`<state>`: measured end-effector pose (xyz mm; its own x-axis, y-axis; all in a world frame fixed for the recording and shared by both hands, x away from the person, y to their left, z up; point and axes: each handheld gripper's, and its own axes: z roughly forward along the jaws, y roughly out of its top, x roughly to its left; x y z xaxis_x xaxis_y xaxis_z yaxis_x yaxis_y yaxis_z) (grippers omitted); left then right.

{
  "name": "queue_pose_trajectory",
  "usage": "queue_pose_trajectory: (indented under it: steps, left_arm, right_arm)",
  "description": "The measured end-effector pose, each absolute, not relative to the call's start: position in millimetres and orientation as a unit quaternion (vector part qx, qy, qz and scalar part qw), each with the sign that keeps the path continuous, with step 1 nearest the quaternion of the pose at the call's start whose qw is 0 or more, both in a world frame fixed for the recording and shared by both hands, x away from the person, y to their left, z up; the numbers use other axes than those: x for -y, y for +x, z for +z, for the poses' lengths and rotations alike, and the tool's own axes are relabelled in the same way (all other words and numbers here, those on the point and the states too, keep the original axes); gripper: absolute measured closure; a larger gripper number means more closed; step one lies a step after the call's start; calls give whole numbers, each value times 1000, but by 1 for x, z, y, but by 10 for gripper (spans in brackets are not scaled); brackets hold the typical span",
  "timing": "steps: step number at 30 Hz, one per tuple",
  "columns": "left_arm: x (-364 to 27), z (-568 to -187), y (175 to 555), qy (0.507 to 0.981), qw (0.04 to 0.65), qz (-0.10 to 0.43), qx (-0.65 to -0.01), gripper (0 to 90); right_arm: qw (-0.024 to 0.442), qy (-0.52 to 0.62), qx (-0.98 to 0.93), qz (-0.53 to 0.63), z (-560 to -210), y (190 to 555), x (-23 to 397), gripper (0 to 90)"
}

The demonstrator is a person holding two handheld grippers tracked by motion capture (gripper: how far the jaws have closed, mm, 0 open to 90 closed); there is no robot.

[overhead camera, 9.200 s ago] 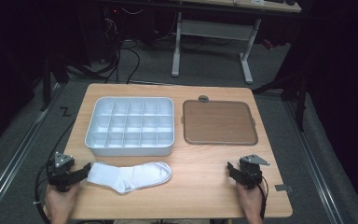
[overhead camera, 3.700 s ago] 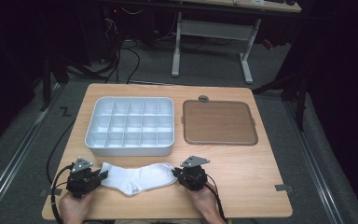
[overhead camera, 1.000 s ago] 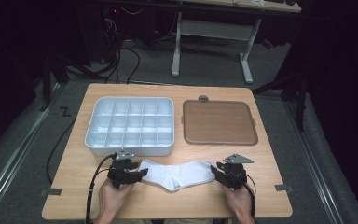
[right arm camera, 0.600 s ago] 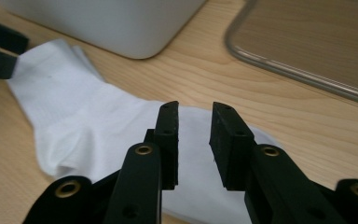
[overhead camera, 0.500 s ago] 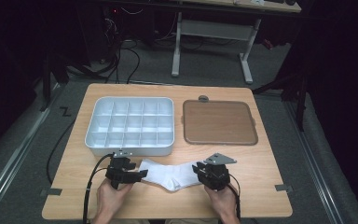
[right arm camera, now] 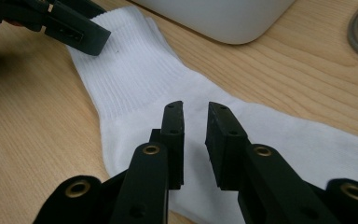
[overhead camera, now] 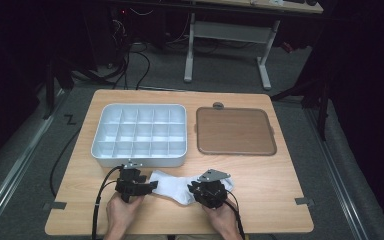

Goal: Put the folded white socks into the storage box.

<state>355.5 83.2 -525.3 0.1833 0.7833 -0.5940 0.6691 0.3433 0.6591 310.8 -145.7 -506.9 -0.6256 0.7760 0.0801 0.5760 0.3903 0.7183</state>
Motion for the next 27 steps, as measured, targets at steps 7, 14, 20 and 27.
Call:
queue_pose_trajectory:
  steps: [7,14,20,27]
  left_arm:
    - [-76,-529,350,586,515,100,-617,513]
    - [-75,-531,350,573,532,88,-617,666]
    - [-78,-530,353,567,530,55,-628,757]
    - [-83,-523,352,565,540,33,-623,797]
  right_arm:
    - [141,404,-829,359,-518,312,141,753]
    - [153,399,-833,352,-526,308,142,734]
    - [169,391,-835,349,-528,305,140,722]
    - [172,391,-833,352,-529,304,140,725]
